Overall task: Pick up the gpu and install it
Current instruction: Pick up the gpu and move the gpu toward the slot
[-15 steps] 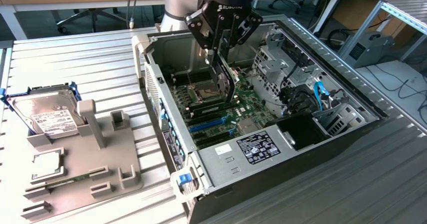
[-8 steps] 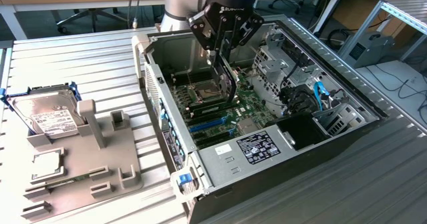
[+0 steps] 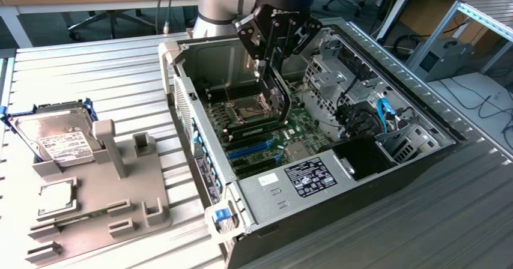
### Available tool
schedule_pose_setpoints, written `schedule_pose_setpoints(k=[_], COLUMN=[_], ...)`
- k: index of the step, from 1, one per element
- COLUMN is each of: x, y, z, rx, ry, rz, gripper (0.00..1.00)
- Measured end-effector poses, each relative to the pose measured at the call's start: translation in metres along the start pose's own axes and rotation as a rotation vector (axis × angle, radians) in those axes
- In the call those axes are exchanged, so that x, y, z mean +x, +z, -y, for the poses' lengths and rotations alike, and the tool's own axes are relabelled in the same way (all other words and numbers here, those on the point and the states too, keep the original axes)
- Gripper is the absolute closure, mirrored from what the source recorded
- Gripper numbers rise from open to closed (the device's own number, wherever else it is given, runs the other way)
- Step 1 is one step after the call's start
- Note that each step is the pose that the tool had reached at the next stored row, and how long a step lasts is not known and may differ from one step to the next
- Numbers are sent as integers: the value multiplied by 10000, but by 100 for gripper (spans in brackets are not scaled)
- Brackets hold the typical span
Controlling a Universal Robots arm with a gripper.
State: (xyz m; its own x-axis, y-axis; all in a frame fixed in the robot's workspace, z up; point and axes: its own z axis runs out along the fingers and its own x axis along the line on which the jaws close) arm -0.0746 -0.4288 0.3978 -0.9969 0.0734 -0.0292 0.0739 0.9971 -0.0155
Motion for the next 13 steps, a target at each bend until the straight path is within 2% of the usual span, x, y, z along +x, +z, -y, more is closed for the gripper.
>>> schedule_pose_setpoints(k=[13], x=[-83], y=[98], z=[-28], rx=[1], ry=[1], rz=[0], gripper=[74])
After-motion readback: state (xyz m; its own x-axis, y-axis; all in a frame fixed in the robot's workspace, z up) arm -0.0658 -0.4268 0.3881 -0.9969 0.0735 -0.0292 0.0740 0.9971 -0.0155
